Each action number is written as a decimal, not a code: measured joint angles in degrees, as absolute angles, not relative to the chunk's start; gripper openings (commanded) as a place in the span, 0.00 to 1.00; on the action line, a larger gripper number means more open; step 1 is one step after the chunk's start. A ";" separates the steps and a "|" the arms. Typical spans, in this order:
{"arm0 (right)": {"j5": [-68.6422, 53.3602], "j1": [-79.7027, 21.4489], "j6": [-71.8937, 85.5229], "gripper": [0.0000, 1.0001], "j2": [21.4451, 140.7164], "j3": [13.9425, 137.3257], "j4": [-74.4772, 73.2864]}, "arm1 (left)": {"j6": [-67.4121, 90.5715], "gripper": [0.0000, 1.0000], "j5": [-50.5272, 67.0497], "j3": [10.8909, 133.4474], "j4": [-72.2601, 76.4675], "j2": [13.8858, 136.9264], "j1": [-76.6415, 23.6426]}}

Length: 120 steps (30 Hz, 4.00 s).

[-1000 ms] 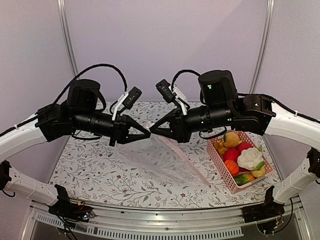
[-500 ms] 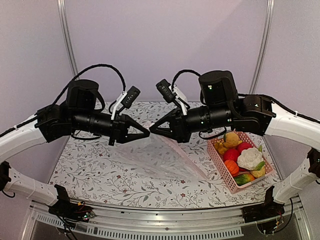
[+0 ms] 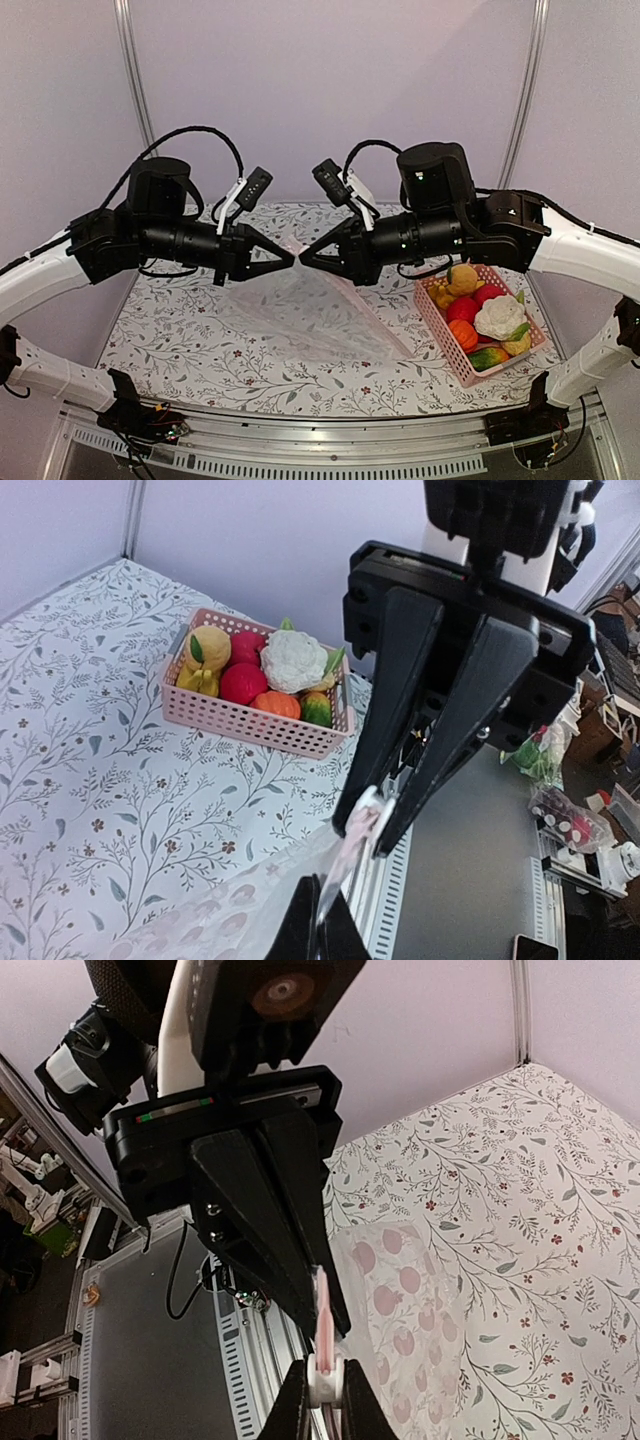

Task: Place the food in the zip-top bag and seal the zipper
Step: Unzip the zipper from the zipper food storage bag.

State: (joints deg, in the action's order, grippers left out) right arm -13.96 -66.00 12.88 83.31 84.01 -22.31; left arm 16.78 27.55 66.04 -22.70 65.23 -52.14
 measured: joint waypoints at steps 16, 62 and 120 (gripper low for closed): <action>-12.45 -66.00 12.86 0.01 83.31 83.33 -22.50 | 18.04 0.00 26.55 64.79 -22.04 64.07 -49.60; -8.19 -66.00 15.05 0.00 79.42 75.61 -22.06 | 21.93 0.00 23.57 63.00 -22.44 60.45 -41.23; -5.04 -66.00 19.57 0.00 75.26 68.34 -21.87 | 23.66 0.00 23.14 59.99 -24.77 56.88 -30.33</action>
State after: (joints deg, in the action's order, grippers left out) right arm -5.04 -66.00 19.57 75.26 68.34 -21.87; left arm 23.66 23.14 59.99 -24.77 56.88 -30.33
